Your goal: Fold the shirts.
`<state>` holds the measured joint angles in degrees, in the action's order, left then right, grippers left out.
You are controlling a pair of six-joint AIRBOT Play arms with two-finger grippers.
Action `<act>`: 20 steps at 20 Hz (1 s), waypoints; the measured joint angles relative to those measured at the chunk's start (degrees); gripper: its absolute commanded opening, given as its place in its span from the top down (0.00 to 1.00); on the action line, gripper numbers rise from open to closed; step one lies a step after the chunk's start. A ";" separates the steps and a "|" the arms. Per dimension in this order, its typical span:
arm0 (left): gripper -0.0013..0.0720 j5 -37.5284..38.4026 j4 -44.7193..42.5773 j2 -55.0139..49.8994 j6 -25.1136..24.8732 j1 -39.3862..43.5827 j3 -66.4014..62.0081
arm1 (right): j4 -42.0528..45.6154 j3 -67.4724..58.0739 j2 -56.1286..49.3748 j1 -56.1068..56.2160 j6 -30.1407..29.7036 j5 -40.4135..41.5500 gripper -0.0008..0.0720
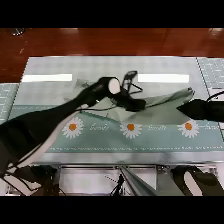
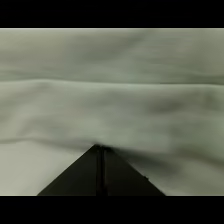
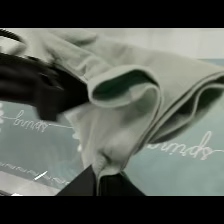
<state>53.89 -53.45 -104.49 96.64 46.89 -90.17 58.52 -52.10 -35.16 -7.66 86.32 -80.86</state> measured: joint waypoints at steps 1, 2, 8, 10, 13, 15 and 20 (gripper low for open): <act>0.94 0.35 1.66 -1.42 0.02 1.90 -0.92 | 0.00 0.20 1.01 1.16 0.85 0.02 0.95; 0.94 0.76 3.10 -2.38 -0.33 3.34 -1.60 | 0.00 0.37 1.62 2.25 1.79 0.46 0.95; 0.94 6.14 5.05 0.46 -1.77 -4.00 -3.10 | -0.15 0.55 -0.13 7.87 4.02 3.54 0.95; 0.94 8.74 2.84 4.24 -1.86 -12.04 -3.19 | -0.94 -0.26 -2.89 10.64 4.22 4.92 0.95; 0.94 15.17 -1.44 12.11 -2.51 -26.08 -3.26 | -1.77 -3.67 -9.55 16.96 4.24 8.46 0.95; 0.94 18.25 -4.59 18.53 -3.54 -35.52 -3.19 | -2.16 -7.76 -16.17 21.79 4.15 11.45 0.95; 0.94 21.14 -8.11 39.10 -9.14 -54.21 2.36 | -3.10 -22.71 -37.86 31.23 3.61 16.61 0.95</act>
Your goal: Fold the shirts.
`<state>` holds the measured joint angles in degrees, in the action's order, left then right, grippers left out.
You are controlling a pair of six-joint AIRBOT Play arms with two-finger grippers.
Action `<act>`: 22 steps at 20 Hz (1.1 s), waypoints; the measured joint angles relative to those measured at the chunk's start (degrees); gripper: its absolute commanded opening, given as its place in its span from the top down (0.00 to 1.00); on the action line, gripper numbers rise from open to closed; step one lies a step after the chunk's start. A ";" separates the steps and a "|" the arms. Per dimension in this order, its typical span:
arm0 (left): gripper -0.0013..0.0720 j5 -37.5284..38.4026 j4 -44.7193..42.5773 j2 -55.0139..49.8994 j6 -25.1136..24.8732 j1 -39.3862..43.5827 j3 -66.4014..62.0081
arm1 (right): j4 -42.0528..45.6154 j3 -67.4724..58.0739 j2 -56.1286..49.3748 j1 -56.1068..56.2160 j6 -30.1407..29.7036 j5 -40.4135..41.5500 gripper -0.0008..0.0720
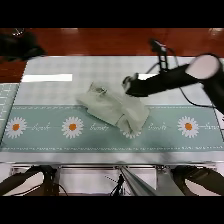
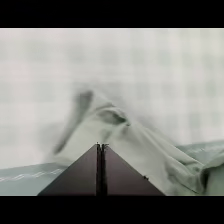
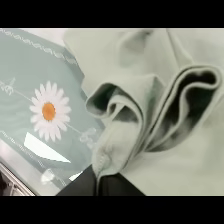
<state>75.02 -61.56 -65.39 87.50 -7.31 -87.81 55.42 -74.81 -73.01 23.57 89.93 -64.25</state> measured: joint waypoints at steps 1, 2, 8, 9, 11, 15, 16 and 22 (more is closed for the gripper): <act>0.94 0.00 -0.02 4.83 -1.29 -2.14 2.73 | -0.57 -3.10 -4.33 1.18 -0.15 0.79 0.95; 0.95 0.15 -0.24 9.68 -2.27 -3.69 6.12 | -1.81 -6.51 -8.92 2.32 -0.35 1.75 0.95; 0.95 -2.43 1.25 31.74 -3.43 -6.12 32.35 | -10.45 -23.30 -30.67 6.16 -0.74 4.90 0.36; 0.95 -3.52 2.69 33.79 -3.41 -6.19 37.00 | -12.00 -25.09 -33.05 6.56 -0.74 5.27 0.13; 0.95 -5.99 4.76 36.06 -3.28 -6.25 44.74 | -14.84 -27.91 -36.72 6.80 -0.83 5.51 0.13; 0.95 -10.60 6.99 36.50 -3.30 -6.29 54.42 | -20.28 -31.41 -37.44 2.12 -2.54 -0.35 0.14; 0.94 -11.45 7.23 36.20 -3.30 -6.29 55.56 | -20.76 -31.91 -36.06 -0.13 -2.78 -2.73 0.14; 0.95 -13.14 7.98 35.08 -3.48 -6.29 58.31 | 2.34 -25.64 -14.08 -12.17 -1.53 -14.75 0.14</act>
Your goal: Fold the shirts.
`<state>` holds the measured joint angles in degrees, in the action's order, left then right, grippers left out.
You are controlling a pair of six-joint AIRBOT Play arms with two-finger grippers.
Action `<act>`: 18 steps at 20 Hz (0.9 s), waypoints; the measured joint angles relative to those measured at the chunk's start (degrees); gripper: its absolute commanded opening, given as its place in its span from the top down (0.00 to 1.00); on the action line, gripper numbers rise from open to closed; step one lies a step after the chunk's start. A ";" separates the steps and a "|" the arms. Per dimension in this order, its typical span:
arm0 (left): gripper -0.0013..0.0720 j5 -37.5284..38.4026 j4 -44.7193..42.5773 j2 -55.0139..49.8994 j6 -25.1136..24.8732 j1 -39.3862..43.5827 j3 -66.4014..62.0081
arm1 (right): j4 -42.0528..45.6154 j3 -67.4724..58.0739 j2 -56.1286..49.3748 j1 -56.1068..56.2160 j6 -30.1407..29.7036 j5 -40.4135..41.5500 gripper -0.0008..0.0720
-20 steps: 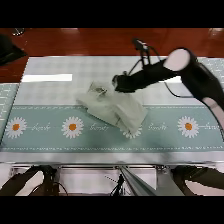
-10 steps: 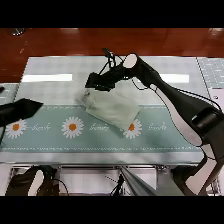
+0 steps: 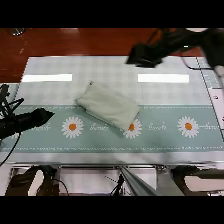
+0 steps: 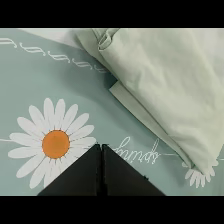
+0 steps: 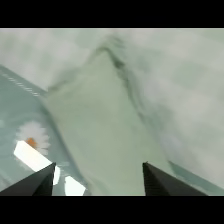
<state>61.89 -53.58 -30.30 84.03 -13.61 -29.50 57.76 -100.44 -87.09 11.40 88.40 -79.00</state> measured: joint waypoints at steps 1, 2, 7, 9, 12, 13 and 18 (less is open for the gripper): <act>0.95 -0.02 0.04 -0.02 0.00 0.00 0.13 | 5.42 4.92 5.25 -0.85 1.49 0.96 0.14; 0.95 -0.07 0.09 -0.11 0.00 0.00 0.24 | 10.05 11.37 10.80 -1.49 3.41 2.75 0.14; 0.95 -0.17 0.07 -0.20 0.02 0.85 0.57 | 11.15 54.69 35.69 -2.75 18.64 25.16 0.14; 0.95 -0.20 0.09 -0.17 0.00 2.05 0.61 | 0.66 67.17 39.23 -2.89 17.64 32.79 0.14; 0.95 -0.98 0.11 -0.20 0.02 4.59 0.61 | -11.23 75.73 37.35 -3.04 10.78 36.33 0.14; 0.95 -1.57 0.11 -0.17 0.00 5.53 0.61 | -14.47 76.78 35.28 -3.04 7.89 36.04 0.14; 0.95 -3.80 0.13 -0.17 0.17 9.42 0.61 | -26.93 73.64 22.03 -2.93 -4.28 33.42 0.14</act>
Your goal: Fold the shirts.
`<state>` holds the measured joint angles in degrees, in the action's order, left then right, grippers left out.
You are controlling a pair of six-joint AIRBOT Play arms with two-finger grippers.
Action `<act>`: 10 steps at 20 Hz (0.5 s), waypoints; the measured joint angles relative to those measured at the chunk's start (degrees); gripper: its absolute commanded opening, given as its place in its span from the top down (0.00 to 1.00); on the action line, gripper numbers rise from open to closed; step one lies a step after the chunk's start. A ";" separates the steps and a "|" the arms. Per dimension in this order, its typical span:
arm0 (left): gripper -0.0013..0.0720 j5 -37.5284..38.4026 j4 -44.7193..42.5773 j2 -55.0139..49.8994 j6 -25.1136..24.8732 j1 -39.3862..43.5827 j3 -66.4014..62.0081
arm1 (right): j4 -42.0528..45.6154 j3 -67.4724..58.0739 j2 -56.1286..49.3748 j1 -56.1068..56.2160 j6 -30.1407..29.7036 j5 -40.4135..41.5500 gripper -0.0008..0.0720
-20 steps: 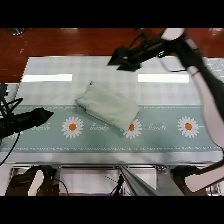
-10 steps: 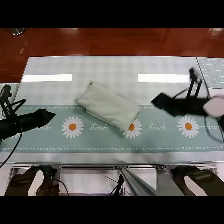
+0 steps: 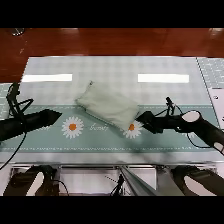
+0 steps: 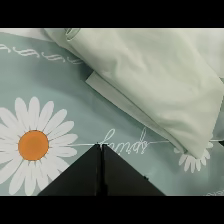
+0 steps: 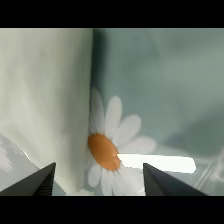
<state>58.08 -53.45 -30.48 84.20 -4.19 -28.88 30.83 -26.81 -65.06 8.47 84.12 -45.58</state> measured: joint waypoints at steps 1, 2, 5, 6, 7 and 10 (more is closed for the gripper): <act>0.95 -0.48 0.02 0.00 0.02 0.35 0.00 | -1.64 -1.44 -2.51 0.39 -1.53 -0.48 0.14; 0.95 -0.76 0.00 -0.02 0.00 0.59 0.00 | -3.02 -3.10 -5.09 1.20 -2.80 -1.14 0.14; 0.95 -1.20 0.00 -0.02 0.02 1.01 0.00 | -5.46 -8.81 -12.04 4.15 -4.96 -1.90 0.31; 0.95 -1.22 0.00 -0.02 0.02 1.05 0.00 | -5.60 -10.99 -14.27 5.18 -5.40 -1.79 0.42; 0.95 -1.36 0.00 0.00 0.02 1.11 0.00 | -5.64 -13.03 -16.17 5.95 -5.73 -2.14 0.68; 0.95 -1.42 0.00 -0.02 0.02 1.20 0.00 | -6.05 -20.31 -21.03 7.28 -7.78 -4.42 0.95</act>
<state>56.66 -53.45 -30.50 84.23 -2.98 -28.88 24.77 -47.11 -86.08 15.75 76.34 -50.00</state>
